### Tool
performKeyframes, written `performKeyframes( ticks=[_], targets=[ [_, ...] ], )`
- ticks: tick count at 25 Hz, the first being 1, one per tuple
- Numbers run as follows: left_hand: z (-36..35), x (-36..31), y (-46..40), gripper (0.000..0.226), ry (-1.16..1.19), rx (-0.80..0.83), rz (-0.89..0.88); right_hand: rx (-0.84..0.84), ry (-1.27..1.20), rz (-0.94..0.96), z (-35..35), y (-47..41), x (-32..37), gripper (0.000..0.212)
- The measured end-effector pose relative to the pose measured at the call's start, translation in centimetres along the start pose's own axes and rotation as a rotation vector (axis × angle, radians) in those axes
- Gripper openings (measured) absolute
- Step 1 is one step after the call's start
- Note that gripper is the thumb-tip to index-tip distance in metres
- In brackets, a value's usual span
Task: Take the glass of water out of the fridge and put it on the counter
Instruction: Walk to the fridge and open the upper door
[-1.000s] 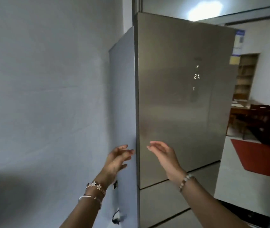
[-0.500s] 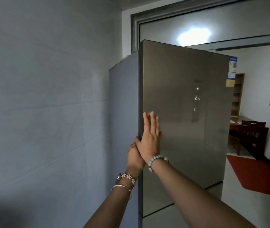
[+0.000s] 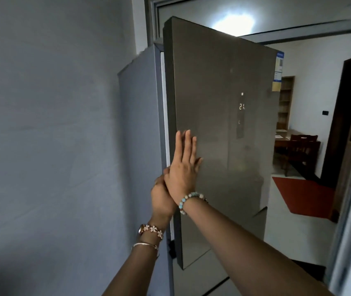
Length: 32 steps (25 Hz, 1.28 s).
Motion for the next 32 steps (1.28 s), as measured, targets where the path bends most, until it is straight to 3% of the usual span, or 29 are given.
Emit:
performKeyframes(
  ticks=[3,7,10,14,19,22,27,32],
  targets=[
    [-1.5,-2.6,2.4,0.031,-0.049,-0.022,-0.171,0.032,-0.145,0.023,4.1,1.4,-2.2,0.115],
    [-6.2,-8.4,7.0,0.05,0.036,0.052,-0.348,0.023,-0.375,0.05,12.4,2.9,-7.5,0.107],
    [-10.7,-12.3,10.1,0.048,0.022,0.083,-0.447,0.084,-0.436,0.054,18.9,3.8,-11.7,0.1],
    [-18.7,-18.3,15.2,0.05,0.057,0.16,-0.464,0.139,-0.477,-0.007,27.8,3.5,-19.7,0.098],
    [-28.4,-23.3,18.2,0.062,0.194,0.206,-0.441,-0.01,-0.464,-0.125,36.7,1.2,-30.3,0.075],
    [-34.6,-24.8,17.8,0.049,0.21,0.217,-0.338,-0.071,-0.512,-0.257,40.2,-1.4,-36.9,0.072],
    [-44.0,-27.1,16.3,0.014,0.12,0.285,-0.447,-0.118,-0.58,-0.418,44.1,-6.1,-45.6,0.065],
    [-53.4,-28.3,14.8,0.013,0.028,0.309,-0.573,-0.178,-0.631,-0.471,45.7,-12.2,-53.6,0.055]
  ],
)
Point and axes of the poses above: each hand's wrist, its own y-axis away from the middle knuckle, its own z-axis out of the back of the hand, x = y × z, the point moved 5 cm from there along -y, towards the middle knuckle, and after that the axes turned 12 degrees about -z, right-handed, at the moved point
